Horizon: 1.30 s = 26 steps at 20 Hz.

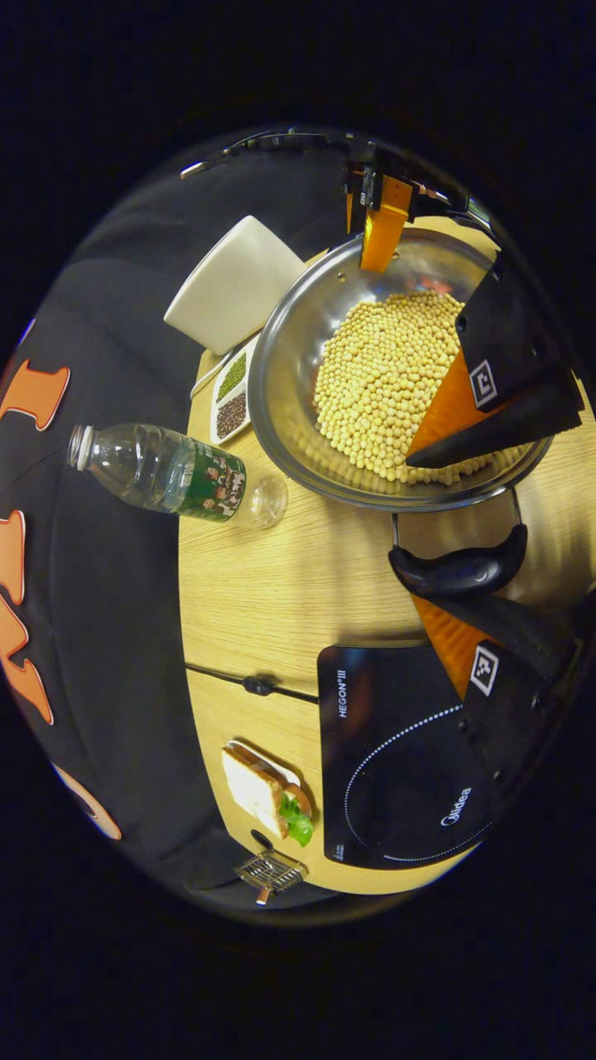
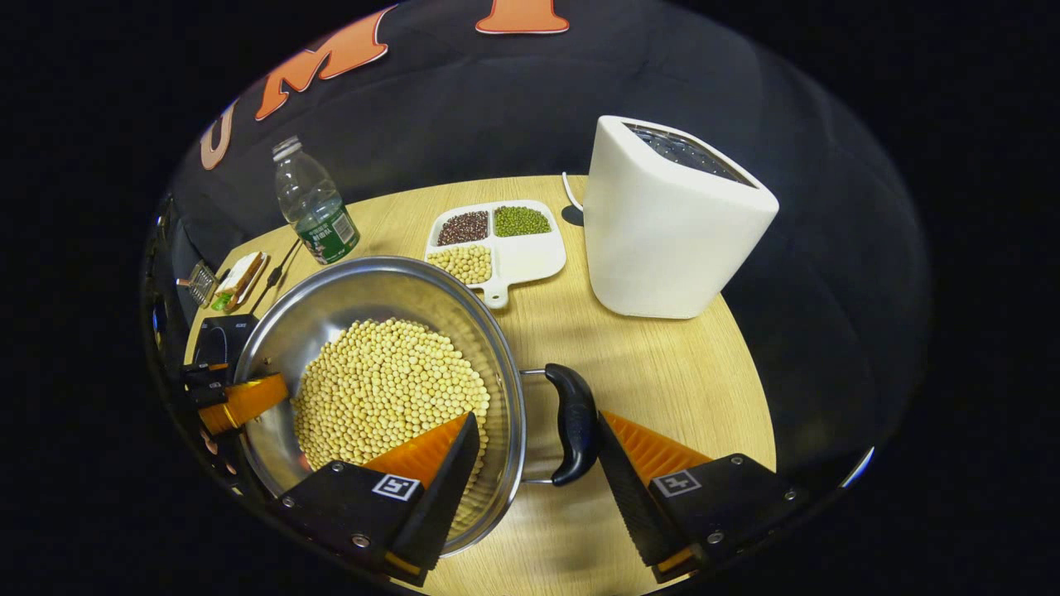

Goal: First push the handle of the pot to place it horizontally, then grasp the pot with both hands and set it on the induction cooktop.

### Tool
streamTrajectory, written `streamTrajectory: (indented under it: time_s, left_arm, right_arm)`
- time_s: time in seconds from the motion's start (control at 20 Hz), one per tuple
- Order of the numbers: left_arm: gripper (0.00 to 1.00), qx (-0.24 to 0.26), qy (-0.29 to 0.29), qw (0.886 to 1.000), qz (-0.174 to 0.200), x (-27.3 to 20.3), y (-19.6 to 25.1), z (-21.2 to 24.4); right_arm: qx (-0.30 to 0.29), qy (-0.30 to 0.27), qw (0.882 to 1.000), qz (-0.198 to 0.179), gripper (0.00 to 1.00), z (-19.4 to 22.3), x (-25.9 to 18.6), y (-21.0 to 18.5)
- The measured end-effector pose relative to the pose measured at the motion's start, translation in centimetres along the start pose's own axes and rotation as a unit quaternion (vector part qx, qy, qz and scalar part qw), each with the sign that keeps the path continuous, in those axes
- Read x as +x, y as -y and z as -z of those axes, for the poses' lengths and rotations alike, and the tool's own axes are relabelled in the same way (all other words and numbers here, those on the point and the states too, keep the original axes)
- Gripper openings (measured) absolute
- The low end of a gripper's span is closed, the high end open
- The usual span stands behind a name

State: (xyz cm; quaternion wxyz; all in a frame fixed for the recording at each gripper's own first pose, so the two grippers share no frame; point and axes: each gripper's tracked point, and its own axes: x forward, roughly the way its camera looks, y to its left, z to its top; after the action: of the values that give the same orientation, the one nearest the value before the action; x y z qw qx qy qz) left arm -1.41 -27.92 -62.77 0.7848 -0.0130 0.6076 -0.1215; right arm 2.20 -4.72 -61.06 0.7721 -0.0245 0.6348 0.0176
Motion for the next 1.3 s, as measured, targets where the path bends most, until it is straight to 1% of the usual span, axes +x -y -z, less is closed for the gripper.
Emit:
streamTrajectory:
  time_s: [0.05, 0.1, 0.2, 0.3, 0.35, 0.4, 0.45, 0.5, 0.6, 0.65, 0.7, 0.75, 0.85, 0.95, 1.1, 1.15, 1.2, 1.25, 1.3]
  left_arm:
    - [0.84, 0.002, 0.005, 1.0, -0.007, 0.3, -0.1, -0.1]
    - [0.82, 0.008, 0.011, 1.0, -0.016, 0.5, -0.3, -0.4]
    - [0.76, 0.009, 0.021, 1.0, -0.017, 1.3, -0.3, -0.8]
    - [0.76, 0.005, 0.03, 0.999, -0.013, 1.6, -0.2, -1.0]
    - [0.76, 0.004, 0.034, 0.999, -0.01, 1.2, -0.2, -1.3]
    - [0.76, 0.004, 0.035, 0.999, -0.01, 1.6, -0.1, -1.2]
    - [0.75, 0.004, 0.042, 0.999, -0.01, 1.7, -0.1, -1.4]
    - [0.72, 0.009, 0.046, 0.999, -0.014, 1.7, -0.1, -1.4]
    - [0.74, 0.017, 0.061, 0.998, -0.022, 1.6, -0.1, -1.6]
    - [0.7, 0.016, 0.066, 0.997, -0.024, 1.6, 0.0, -1.7]
    - [0.72, 0.014, 0.07, 0.997, -0.027, 1.4, 0.0, -1.8]
    - [0.7, 0.014, 0.076, 0.997, -0.028, 1.2, 0.1, -1.9]
    - [0.72, 0.013, 0.084, 0.996, -0.027, 0.5, 0.3, -2.2]
    - [0.72, 0.011, 0.087, 0.996, -0.023, -0.5, 0.6, -2.2]
    - [0.7, 0.008, 0.103, 0.994, -0.02, -2.0, 0.4, -2.8]
    - [0.7, 0.007, 0.109, 0.994, -0.021, -2.9, 0.1, -3.0]
    - [0.74, 0.005, 0.112, 0.993, -0.022, -4.1, -0.3, -3.1]
    - [0.71, 0.002, 0.116, 0.993, -0.024, -4.9, -0.7, -3.2]
    - [0.71, 0.0, 0.119, 0.993, -0.027, -5.8, -1.3, -3.3]
  right_arm:
    - [-0.001, 0.0, 1.0, 0.001, 0.87, 0.0, 0.3, -0.2]
    - [-0.001, -0.001, 1.0, 0.002, 0.87, 0.1, 0.7, -0.1]
    - [-0.001, -0.002, 1.0, 0.005, 0.87, 0.3, 1.0, 0.2]
    - [-0.003, 0.0, 1.0, 0.014, 0.86, 0.3, 1.2, 0.5]
    - [-0.008, 0.002, 1.0, 0.025, 0.82, 0.3, 1.4, 0.8]
    - [-0.008, 0.006, 1.0, 0.028, 0.79, 0.3, 1.4, 0.8]
    - [-0.008, 0.008, 0.999, 0.031, 0.73, 0.3, 1.4, 0.8]
    - [-0.002, 0.012, 0.999, 0.034, 0.72, 0.4, 1.2, 0.8]
    - [0.004, 0.02, 0.999, 0.04, 0.69, 0.3, 1.3, 0.7]
    - [0.003, 0.027, 0.999, 0.043, 0.67, 0.3, 1.3, 0.6]
    - [0.001, 0.034, 0.998, 0.045, 0.66, 0.4, 1.1, 0.6]
    - [0.004, 0.039, 0.998, 0.05, 0.64, 0.4, 0.7, 0.7]
    - [0.014, 0.045, 0.997, 0.056, 0.63, 0.8, -0.3, 0.8]
    - [0.022, 0.053, 0.997, 0.06, 0.63, 0.7, -1.6, 0.9]
    - [0.018, 0.075, 0.995, 0.069, 0.6, 0.3, -3.9, 0.8]
    - [0.018, 0.08, 0.994, 0.069, 0.61, 0.3, -4.5, 0.6]
    - [0.018, 0.085, 0.994, 0.068, 0.6, 0.1, -5.4, 0.2]
    - [0.017, 0.09, 0.994, 0.065, 0.6, 0.0, -6.1, -0.4]
    - [0.017, 0.098, 0.993, 0.062, 0.6, -0.1, -7.1, -0.8]
